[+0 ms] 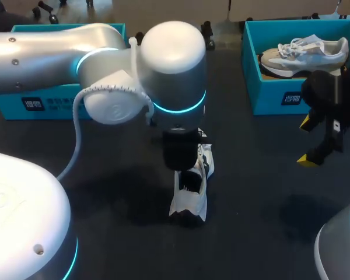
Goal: Take the shoe out of the shoebox, open the shoe tongue, remove and reinsert the insole, then place the shoe into the shoebox
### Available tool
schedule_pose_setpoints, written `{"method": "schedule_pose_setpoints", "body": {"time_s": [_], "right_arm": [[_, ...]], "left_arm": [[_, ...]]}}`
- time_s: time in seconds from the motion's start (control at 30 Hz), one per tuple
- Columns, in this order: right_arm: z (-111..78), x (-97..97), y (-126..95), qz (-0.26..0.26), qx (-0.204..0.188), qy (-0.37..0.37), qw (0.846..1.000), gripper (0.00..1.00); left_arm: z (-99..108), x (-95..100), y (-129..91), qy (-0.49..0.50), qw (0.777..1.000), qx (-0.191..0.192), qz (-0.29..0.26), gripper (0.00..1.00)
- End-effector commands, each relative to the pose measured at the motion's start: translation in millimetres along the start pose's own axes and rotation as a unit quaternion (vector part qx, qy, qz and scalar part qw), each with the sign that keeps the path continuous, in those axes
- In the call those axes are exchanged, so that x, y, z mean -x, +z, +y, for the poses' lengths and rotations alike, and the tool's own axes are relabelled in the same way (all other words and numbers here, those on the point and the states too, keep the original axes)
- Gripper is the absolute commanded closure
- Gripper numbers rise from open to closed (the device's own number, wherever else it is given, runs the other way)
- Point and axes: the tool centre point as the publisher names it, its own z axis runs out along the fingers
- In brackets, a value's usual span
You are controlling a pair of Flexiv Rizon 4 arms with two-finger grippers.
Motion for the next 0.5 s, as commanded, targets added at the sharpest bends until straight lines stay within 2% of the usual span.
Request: {"method": "schedule_pose_setpoints", "body": {"time_s": [0.03,0.2,0.3,0.33,0.37,0.4,0.47,0.5], "right_arm": [[2.3,2.1,2,0.002,-0.003,0.001,1.000,0.00],[2.3,2.1,2,0.002,-0.003,0.001,1.000,0.00],[2.3,2.1,2,0.002,-0.003,0.001,1.000,0.00],[2.3,2.1,2,0.002,-0.003,0.001,1.000,0.00],[2.3,2.1,2,0.002,-0.003,0.001,1.000,0.00],[2.3,2.1,2,0.002,-0.003,0.001,1.000,0.00],[2.3,2.1,2,0.002,-0.003,0.001,1.000,0.00],[2.3,2.1,2,0.002,-0.003,0.001,1.000,0.00]], "left_arm": [[-3,2.9,10,-0.018,1.000,-0.013,0.010,0.73],[-11,0.8,15,-0.047,0.998,-0.026,0.013,0.74],[-11,-2.3,7,-0.076,0.997,-0.028,0.005,0.80],[-11,-3.7,5,-0.084,0.996,-0.028,0.008,0.88],[-10,-5.3,1,-0.104,0.994,-0.029,0.003,0.88],[-10,-6.1,-1,-0.108,0.994,-0.024,0.004,0.86],[-11,-9.5,-7,-0.133,0.990,-0.034,-0.001,0.71],[-12,-10.5,-8,-0.137,0.990,-0.039,0.001,0.70]]}}
